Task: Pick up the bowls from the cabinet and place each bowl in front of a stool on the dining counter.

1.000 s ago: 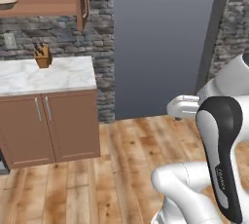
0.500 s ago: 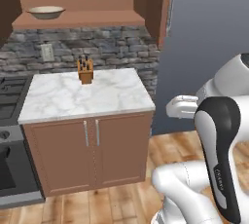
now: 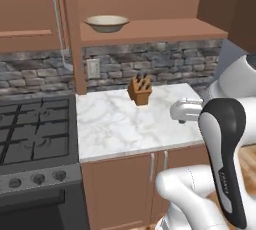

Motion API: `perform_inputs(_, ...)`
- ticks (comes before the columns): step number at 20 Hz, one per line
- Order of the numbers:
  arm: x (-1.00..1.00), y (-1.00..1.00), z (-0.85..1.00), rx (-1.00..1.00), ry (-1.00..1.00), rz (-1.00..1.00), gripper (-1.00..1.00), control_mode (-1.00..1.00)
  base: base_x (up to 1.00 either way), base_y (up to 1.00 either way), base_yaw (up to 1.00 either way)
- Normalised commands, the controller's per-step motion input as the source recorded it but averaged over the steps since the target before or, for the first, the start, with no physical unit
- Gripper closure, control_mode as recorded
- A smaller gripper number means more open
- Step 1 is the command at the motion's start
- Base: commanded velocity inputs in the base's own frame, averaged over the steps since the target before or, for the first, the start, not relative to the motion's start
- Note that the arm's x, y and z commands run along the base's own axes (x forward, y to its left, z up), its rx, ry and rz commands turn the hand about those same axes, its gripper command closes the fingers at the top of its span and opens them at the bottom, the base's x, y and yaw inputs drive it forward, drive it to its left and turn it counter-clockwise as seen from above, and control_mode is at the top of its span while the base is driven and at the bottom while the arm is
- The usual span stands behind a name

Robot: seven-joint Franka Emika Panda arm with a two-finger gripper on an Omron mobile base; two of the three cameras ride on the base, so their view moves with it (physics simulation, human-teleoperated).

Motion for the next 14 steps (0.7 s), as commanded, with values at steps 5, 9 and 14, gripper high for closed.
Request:
perform_inputs(5,0.0,0.0,0.0,0.0,0.0,0.0,-1.0,1.0,0.41,0.67,-0.29)
perform_inputs(9,0.0,0.0,0.0,0.0,0.0,0.0,-1.0,1.0,0.33,-0.02,-0.06)
perform_inputs(14,0.25,-0.12,-0.08,0.01,-0.02,0.0,-1.0,-1.0,0.07,-0.07,0.0)
